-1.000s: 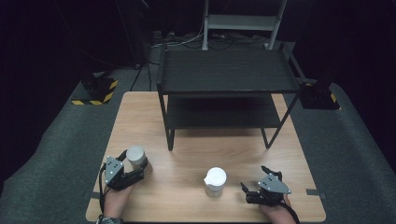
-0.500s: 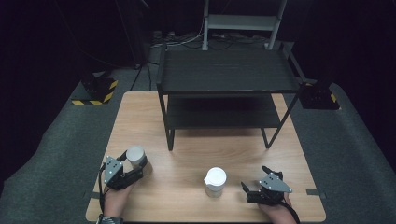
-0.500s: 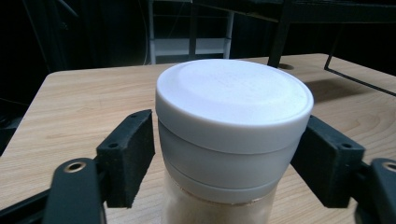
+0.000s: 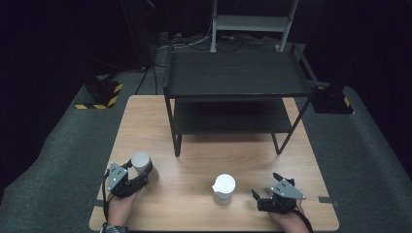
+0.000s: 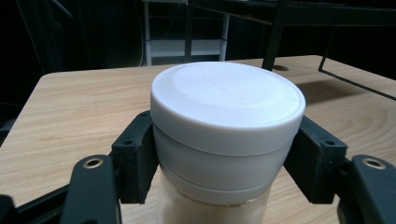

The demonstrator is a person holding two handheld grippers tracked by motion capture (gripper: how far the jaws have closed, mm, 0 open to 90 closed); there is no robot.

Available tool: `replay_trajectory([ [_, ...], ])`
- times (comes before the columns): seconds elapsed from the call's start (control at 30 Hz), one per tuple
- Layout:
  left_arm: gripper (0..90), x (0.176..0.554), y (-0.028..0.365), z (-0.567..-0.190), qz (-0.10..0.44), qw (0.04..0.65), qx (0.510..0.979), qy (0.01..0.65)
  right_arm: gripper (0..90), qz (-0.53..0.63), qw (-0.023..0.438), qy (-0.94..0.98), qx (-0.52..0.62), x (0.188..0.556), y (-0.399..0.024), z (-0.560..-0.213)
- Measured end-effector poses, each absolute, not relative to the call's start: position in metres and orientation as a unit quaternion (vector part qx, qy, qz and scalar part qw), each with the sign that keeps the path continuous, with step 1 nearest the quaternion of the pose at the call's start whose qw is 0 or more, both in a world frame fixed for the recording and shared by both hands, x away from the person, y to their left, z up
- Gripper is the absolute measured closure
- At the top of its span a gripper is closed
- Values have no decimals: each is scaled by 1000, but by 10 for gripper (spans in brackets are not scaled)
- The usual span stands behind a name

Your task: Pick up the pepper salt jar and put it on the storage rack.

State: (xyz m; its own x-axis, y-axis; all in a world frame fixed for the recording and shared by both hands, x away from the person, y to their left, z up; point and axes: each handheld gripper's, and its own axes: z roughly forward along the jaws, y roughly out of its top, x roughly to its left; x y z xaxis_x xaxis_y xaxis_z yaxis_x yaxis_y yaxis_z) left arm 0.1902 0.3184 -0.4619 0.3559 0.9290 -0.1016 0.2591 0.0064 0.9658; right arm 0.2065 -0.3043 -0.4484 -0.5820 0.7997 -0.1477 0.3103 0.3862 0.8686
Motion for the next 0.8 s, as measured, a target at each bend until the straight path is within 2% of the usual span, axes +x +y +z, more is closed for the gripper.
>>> replay_trajectory([
  [0.8, 337, 184, 311, -450, 309, 547, 630, 456, 0, 431, 284, 779, 357, 206, -307, -449],
])
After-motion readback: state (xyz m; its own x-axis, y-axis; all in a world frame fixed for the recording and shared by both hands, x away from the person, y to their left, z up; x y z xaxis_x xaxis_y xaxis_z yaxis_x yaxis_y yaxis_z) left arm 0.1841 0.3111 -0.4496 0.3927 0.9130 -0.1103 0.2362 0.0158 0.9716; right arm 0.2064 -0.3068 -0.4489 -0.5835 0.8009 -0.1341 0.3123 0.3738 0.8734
